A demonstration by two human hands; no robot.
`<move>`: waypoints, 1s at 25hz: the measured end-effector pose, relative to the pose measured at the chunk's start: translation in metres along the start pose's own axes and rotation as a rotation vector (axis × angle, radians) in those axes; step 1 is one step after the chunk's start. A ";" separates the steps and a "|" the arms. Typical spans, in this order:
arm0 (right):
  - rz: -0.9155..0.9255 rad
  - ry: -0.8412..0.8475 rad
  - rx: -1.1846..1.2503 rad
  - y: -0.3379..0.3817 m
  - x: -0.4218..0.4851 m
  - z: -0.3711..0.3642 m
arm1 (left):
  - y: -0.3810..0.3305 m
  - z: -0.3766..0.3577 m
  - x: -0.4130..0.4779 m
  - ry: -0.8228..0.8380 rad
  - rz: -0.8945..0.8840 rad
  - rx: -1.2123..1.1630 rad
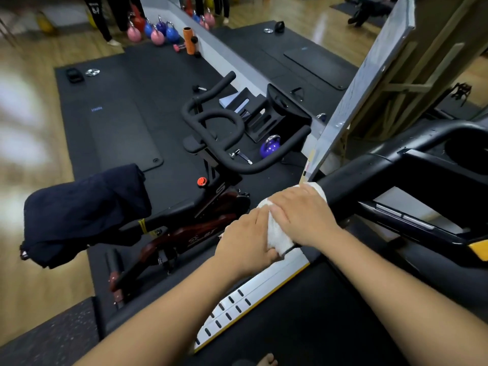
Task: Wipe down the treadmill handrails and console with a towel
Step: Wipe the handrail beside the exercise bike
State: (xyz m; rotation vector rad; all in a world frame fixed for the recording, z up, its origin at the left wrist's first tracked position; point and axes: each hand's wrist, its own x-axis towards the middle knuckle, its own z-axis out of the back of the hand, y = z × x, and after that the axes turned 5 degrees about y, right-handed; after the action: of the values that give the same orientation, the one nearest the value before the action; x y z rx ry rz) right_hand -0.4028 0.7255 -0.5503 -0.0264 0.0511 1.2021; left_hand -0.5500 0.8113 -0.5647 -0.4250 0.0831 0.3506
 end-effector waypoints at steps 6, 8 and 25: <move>0.229 -0.135 -0.002 -0.051 -0.047 -0.027 | 0.005 -0.021 -0.019 0.012 -0.096 0.304; 0.148 -0.139 0.027 -0.045 -0.041 -0.025 | 0.003 -0.014 -0.004 0.076 -0.112 0.278; -0.225 -0.073 0.144 -0.009 -0.033 -0.012 | -0.027 -0.002 0.016 -0.053 -0.039 -0.084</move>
State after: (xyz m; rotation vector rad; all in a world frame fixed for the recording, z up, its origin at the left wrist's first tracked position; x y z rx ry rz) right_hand -0.4061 0.6912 -0.5606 0.1345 0.0691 0.9713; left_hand -0.5257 0.7930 -0.5584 -0.4994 0.0079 0.3271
